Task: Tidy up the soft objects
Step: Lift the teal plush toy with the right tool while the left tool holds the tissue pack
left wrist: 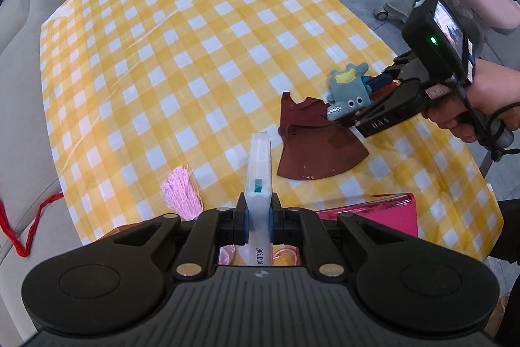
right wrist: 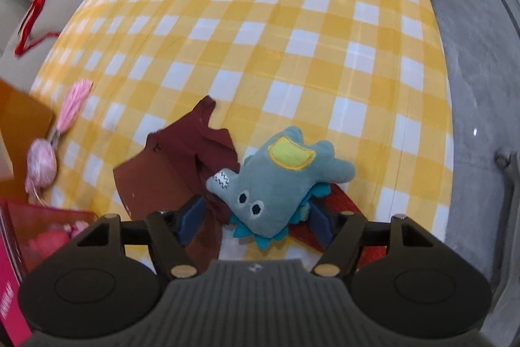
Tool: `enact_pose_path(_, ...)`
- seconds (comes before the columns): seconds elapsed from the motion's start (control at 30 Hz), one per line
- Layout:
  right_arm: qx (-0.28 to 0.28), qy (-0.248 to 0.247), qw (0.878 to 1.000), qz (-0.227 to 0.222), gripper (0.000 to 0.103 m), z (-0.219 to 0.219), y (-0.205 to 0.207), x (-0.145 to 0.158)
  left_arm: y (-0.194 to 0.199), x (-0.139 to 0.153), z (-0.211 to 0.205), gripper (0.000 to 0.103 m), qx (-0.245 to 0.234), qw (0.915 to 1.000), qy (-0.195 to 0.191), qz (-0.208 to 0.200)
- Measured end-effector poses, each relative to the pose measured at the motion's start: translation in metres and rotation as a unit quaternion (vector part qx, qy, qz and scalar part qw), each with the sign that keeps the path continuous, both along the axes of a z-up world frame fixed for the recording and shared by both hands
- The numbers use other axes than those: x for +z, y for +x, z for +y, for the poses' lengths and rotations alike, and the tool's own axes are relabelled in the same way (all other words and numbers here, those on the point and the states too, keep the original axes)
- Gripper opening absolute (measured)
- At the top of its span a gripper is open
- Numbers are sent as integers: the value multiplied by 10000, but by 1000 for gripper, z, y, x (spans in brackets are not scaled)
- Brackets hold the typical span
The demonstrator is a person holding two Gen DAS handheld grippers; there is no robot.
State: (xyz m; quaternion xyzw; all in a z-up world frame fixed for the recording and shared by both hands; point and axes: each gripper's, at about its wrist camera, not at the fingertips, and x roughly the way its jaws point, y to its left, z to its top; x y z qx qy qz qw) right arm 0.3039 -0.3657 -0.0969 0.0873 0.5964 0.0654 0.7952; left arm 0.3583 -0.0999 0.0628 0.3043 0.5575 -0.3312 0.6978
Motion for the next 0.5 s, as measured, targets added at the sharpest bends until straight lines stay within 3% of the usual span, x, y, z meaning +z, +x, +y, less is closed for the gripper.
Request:
enact_pose_path(0.13, -319, 221, 9992, 11, 59, -8, 1, -1, -2, 1, -2, 12, -44, 10000, 42, 14)
enact_pose_path(0.2, -526, 366, 9979, 22, 49, -15, -1, -1, -2, 1, -2, 12, -43, 10000, 69, 10)
enact_pose_path(0.23, -621, 456, 9970, 24, 38, -19, -1, -1, -1, 1, -2, 12, -39, 10000, 77, 5)
enact_pose_path(0.37, -764, 559, 9955, 5, 27, -30, -7, 1, -3, 3, -2, 12, -31, 10000, 79, -11)
enact_pose_path(0.5, -820, 502, 9953, -142, 25, -36, -13, 12, -8, 10, -6, 12, -54, 10000, 64, -50)
